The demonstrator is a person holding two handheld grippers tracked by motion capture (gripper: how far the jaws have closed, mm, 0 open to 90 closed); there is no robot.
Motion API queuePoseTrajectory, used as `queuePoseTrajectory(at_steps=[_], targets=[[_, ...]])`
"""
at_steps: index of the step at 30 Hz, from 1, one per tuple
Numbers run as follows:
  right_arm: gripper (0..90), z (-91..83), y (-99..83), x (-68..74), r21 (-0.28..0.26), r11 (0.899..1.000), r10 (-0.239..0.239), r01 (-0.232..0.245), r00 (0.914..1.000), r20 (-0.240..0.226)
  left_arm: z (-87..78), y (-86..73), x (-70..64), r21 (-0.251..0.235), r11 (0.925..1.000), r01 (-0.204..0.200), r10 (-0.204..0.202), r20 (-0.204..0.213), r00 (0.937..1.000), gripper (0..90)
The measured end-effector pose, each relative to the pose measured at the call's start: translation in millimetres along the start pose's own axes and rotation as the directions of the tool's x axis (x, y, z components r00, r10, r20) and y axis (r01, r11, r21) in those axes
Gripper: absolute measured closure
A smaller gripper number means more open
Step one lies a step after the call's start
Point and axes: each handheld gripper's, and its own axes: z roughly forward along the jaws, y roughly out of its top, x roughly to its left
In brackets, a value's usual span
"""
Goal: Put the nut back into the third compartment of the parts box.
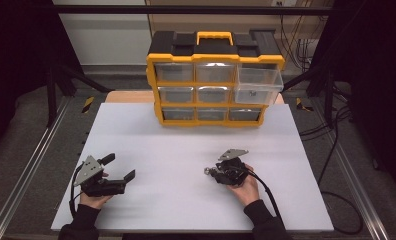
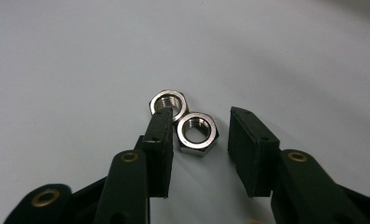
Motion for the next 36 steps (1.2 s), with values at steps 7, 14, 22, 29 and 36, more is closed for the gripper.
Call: queuePoseTrajectory(at_steps=[7,14,22,29,36], targets=[[67.5,0.0,-0.4,1.5,0.002,1.0,-0.009,0.009,0.9999,-0.007,0.0,0.0,-0.5,0.0,1.0,0.002,-0.002,-0.001,1.0,3.3],[70.2,0.4,-0.7,3.0,0.012,0.999,-0.033,0.033,0.9994,0.009,0.6,0.0,-2.2,0.001,1.0,-0.001,0.001,0.003,1.0,3.4],[70.3,-1.7,0.2,2.3,0.01,1.0,-0.027,0.027,0.9996,0.01,0.3,-0.2,-1.4,0.0,1.0,0.002,-0.002,0.002,1.0,3.4],[70.3,-15.1,4.0,1.1,-0.033,0.999,-0.015,0.016,0.9998,0.009,0.3,0.1,-1.5,-0.002,1.0,0.001,-0.001,0.001,1.0,3.4],[70.3,-28.6,6.8,-2.3,-0.069,0.998,0.005,-0.004,0.9999,0.011,0.5,0.0,-1.7,-0.001,1.0,0.0,0.0,0.002,1.0,3.4]])
